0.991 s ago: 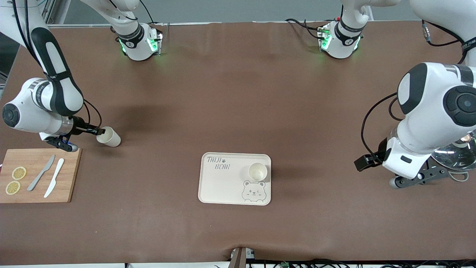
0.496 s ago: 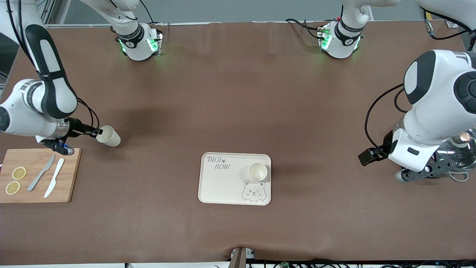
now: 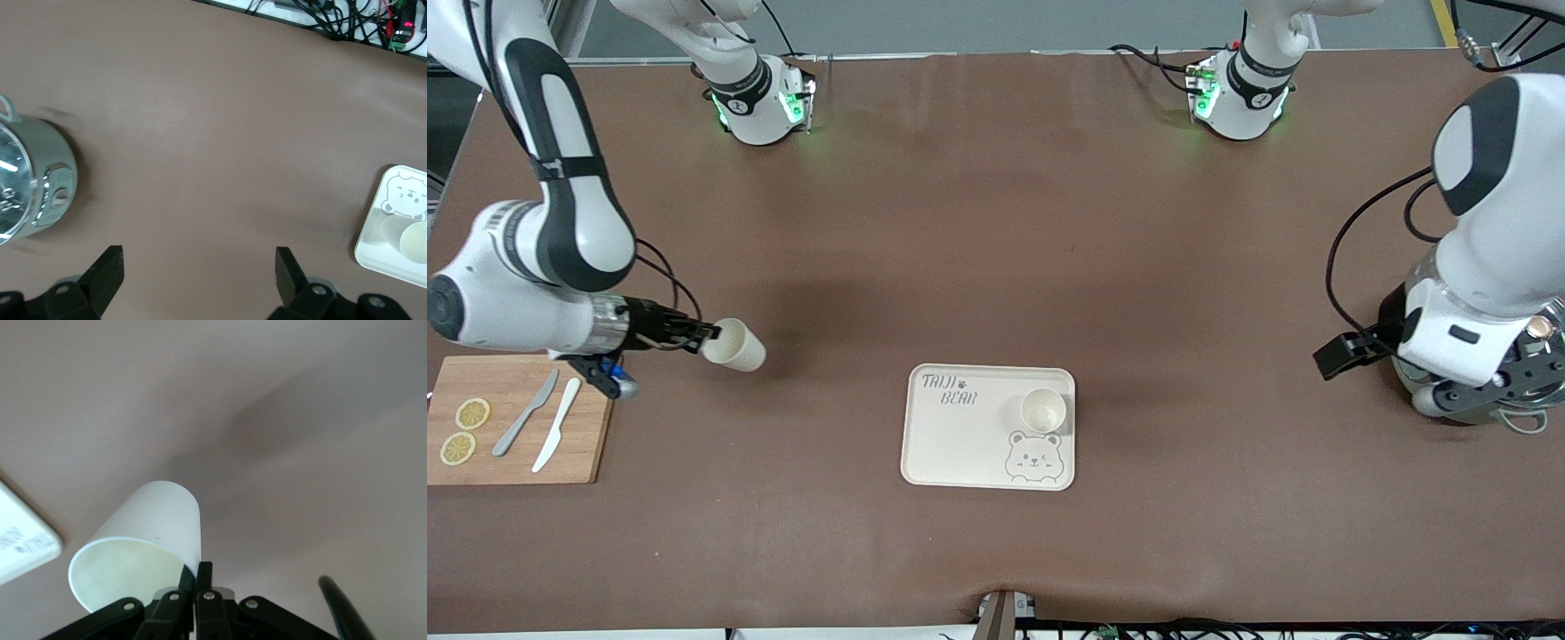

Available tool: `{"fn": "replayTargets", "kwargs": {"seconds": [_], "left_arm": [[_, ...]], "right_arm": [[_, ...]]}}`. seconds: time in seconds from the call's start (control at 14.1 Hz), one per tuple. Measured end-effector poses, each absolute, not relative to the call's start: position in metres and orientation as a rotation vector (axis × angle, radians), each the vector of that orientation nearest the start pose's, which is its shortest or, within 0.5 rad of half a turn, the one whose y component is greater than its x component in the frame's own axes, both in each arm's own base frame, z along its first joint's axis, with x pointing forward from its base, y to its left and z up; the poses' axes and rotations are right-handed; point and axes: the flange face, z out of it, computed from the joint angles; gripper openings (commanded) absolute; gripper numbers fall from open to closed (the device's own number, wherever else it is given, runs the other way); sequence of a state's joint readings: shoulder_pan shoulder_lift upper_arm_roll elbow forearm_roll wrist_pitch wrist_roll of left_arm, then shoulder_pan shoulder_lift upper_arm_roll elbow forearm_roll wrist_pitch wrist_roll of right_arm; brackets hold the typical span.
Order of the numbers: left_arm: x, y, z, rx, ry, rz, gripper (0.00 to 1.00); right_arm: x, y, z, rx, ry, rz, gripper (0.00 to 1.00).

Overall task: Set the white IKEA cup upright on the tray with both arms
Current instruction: 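Carry the second cup with the right gripper onto the tray beside the first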

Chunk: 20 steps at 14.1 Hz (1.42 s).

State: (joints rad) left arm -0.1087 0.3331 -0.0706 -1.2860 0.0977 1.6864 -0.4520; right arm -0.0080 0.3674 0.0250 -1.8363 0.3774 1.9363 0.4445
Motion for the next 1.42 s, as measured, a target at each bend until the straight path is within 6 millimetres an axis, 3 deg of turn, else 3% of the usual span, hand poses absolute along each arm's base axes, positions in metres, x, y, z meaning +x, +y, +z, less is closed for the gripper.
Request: {"fn": "replayTargets", "kwargs": {"seconds": [0.14, 0.42, 0.64, 1.13, 1.27, 1.42], "left_arm": [[0.648, -0.096, 0.576, -3.052, -0.409, -0.093, 1.00], [0.643, -0.095, 0.576, -3.051, -0.353, -0.048, 1.00], [0.643, -0.094, 0.576, -3.053, -0.327, -0.045, 1.00], [0.644, -0.076, 0.574, -3.050, -0.334, -0.037, 1.00], [0.644, -0.076, 0.574, -3.050, -0.334, -0.036, 1.00], [0.644, -0.072, 0.575, -3.049, -0.341, -0.039, 1.00]], "right_arm": [[0.622, 0.070, 0.311, -2.645, 0.950, 0.507, 0.00], [0.637, 0.133, 0.320, -2.566, 1.123, 0.491, 0.00], [0.635, 0.180, 0.315, -2.500, 1.273, 0.466, 0.00], [0.620, 0.287, 0.280, -2.366, 1.542, 0.433, 0.00], [0.617, 0.310, 0.275, -2.358, 1.563, 0.442, 0.00], [0.620, 0.316, 0.267, -2.351, 1.576, 0.440, 0.00]]}}
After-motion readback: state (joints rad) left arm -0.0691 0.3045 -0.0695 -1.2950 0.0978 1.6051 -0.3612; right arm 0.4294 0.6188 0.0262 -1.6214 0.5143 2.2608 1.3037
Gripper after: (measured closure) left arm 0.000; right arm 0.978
